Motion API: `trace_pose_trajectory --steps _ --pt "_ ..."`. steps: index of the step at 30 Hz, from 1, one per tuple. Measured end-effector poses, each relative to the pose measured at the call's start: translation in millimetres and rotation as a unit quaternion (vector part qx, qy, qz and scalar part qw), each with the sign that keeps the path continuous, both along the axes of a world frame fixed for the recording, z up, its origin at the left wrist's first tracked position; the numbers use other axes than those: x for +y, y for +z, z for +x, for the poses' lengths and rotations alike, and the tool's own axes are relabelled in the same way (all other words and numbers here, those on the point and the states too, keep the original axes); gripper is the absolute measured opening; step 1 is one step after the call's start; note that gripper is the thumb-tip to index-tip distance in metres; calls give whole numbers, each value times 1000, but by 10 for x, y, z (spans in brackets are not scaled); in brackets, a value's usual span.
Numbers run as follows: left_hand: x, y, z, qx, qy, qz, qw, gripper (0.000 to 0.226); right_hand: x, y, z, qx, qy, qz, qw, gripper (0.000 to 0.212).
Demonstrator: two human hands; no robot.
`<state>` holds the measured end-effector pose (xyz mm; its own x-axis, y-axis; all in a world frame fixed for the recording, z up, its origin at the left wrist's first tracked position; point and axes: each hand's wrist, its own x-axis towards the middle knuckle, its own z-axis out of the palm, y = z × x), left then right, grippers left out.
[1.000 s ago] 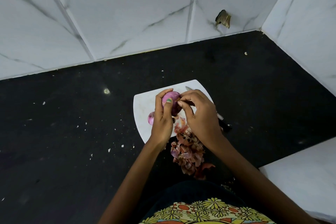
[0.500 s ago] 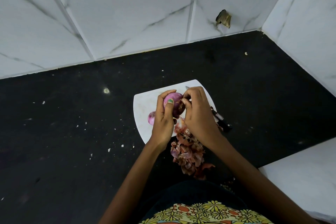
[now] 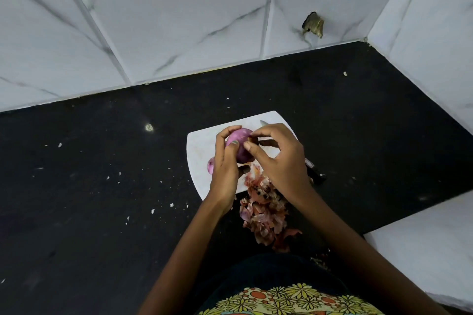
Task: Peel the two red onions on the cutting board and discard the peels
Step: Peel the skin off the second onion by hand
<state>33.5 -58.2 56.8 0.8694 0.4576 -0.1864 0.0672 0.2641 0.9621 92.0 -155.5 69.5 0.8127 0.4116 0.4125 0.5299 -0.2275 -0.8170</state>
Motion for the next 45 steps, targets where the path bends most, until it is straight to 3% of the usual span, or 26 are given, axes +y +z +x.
trace_pose_trajectory --steps 5,7,11,14,21,25,27,30,33,36,39,42,45 --pt "-6 0 4 -14 0 -66 998 24 21 -37 3 -28 -18 -8 999 7" --pt "-21 5 7 -14 8 -91 996 34 38 -38 -25 -18 -18 -14 1000 8" --pt "-34 -6 43 -5 15 -146 989 21 28 -8 -59 76 -48 28 996 7" --pt "-21 2 49 2 22 -195 980 24 21 22 -67 139 -53 56 987 8" --pt "-14 63 50 -18 27 -330 943 23 42 49 -87 189 -60 92 976 5" --pt "5 55 32 -34 36 -403 914 22 63 86 -25 305 -72 213 925 10" --pt "7 62 32 -44 38 -416 908 23 54 103 -12 319 -83 216 919 11" --pt "17 57 40 -56 30 -418 906 23 10 78 -1 263 -101 160 946 8" --pt "26 48 30 -58 22 -405 912 27 -83 13 74 142 -106 -3 984 13" --pt "19 38 23 -53 29 -380 923 29 -148 -18 116 95 -58 -140 984 26" --pt "4 49 26 -45 33 -347 936 24 -138 42 92 81 -18 -118 990 20" --pt "8 13 37 -39 21 -312 949 36 -95 123 31 55 27 -58 996 15" --pt "28 -13 32 -57 16 -318 946 24 -55 104 -8 39 39 -41 998 19"
